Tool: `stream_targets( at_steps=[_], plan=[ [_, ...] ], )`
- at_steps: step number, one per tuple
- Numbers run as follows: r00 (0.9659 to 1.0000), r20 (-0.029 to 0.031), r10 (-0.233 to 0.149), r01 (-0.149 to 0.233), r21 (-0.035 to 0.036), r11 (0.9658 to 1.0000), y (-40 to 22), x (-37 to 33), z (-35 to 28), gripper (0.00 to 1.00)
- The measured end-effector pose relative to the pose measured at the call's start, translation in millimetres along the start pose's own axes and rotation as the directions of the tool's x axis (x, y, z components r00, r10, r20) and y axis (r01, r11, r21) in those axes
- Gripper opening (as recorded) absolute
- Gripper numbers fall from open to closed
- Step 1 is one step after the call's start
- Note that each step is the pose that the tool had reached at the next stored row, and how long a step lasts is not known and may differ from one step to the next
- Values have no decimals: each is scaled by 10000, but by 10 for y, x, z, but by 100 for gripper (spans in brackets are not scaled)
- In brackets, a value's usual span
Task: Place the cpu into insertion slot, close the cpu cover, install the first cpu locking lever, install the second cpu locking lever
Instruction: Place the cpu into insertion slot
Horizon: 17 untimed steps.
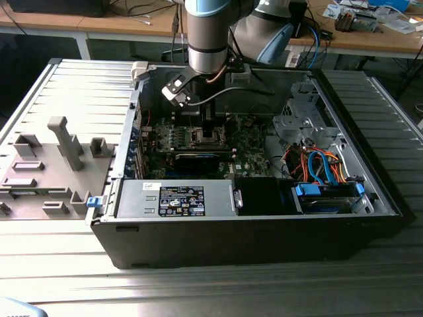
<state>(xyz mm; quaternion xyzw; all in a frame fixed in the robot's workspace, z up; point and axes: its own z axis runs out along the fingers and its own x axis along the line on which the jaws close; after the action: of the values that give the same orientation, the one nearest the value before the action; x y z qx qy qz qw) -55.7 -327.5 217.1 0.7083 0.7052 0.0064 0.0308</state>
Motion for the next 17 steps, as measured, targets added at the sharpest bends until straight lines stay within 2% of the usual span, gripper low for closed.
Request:
stream_targets(
  at_steps=[1, 4, 6, 9, 13, 14, 17],
  plan=[
    [10000, 54, -17, 17, -1, 10000, 4, -2, -72, 11],
    [9999, 103, -24, 24, -1, 10000, 7, -4, -132, 11],
    [9999, 103, -23, 23, 5, 10000, 9, -6, -161, 11],
    [9999, 99, -40, 39, 92, 9999, 12, -10, -181, 11],
    [9998, 123, -155, 149, 421, 9990, 23, -11, -187, 11],
    [9998, 123, -173, 167, 482, 9987, 30, -12, -192, 11],
    [9997, 117, -219, 211, 602, 9980, 66, -13, -228, 11]
  ],
)
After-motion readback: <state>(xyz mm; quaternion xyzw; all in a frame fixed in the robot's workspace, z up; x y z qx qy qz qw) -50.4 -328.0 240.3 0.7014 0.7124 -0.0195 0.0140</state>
